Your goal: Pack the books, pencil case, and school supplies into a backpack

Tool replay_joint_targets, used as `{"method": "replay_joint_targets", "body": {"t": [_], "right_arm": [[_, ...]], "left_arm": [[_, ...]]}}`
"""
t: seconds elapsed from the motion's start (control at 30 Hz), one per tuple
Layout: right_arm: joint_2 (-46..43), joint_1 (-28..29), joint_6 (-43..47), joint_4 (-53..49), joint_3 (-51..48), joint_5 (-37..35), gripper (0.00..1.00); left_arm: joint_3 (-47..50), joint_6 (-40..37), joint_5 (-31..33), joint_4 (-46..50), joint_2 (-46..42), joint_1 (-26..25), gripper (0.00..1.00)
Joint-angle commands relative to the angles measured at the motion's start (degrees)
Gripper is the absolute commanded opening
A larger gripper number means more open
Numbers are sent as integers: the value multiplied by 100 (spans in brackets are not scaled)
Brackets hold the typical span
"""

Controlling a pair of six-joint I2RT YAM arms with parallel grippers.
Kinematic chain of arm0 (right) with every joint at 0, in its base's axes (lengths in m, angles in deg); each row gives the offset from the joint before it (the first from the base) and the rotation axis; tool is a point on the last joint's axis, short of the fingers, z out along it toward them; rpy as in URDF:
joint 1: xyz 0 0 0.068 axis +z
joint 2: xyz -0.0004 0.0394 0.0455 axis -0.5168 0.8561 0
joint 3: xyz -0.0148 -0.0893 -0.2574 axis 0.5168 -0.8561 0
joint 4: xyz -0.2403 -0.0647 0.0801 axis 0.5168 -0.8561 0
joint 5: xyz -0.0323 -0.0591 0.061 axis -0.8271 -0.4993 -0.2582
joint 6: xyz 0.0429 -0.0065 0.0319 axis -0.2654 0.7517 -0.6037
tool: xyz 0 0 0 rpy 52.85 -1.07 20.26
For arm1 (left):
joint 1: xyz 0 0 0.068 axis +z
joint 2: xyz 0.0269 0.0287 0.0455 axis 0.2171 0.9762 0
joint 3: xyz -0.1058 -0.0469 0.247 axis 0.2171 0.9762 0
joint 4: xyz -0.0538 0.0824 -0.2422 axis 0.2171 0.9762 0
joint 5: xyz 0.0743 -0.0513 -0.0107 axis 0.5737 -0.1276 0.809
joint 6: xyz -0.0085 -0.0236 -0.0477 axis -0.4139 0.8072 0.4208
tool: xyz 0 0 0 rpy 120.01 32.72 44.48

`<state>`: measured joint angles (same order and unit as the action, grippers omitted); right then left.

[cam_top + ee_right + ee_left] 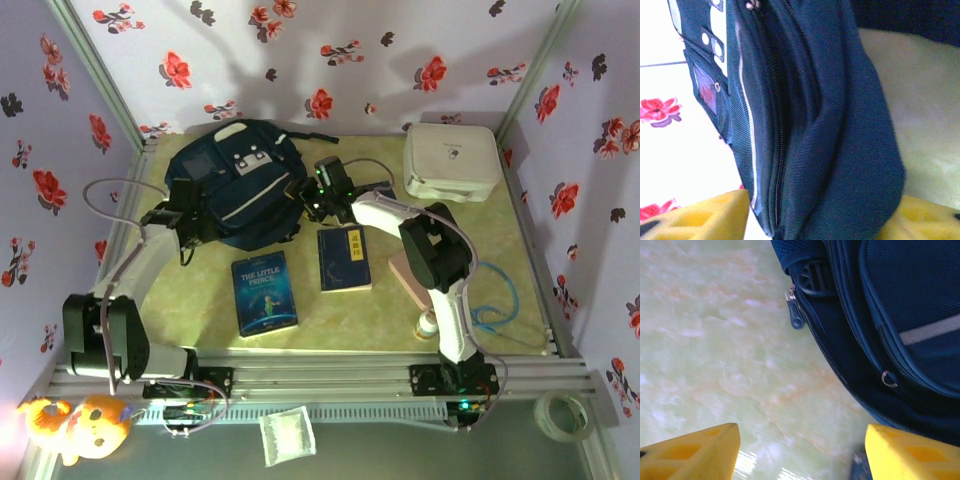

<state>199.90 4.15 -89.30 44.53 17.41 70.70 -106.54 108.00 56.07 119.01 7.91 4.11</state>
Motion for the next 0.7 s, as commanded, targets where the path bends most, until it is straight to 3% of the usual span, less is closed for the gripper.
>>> {"method": "replay_joint_targets", "body": {"t": [0.0,0.13,0.23,0.47,0.67], "right_arm": [[-619,-140,542,177,-376,-496,70],[-1276,-144,1443,-578,-835,-801,74],[-1724,-54,2247,-1185,-1180,-1107,75],[-2053,460,3562,-1867,-1625,-1305,72],[-1658,1436,4770,-2749,-1200,-1907,70]], "left_arm": [[325,505,-663,255,-292,-105,69],[669,938,-907,362,-553,-396,73],[889,1210,-983,440,-677,-740,92],[1426,1829,-1011,100,-808,-1462,93],[1753,2099,-1178,-37,-631,-1698,90]]}}
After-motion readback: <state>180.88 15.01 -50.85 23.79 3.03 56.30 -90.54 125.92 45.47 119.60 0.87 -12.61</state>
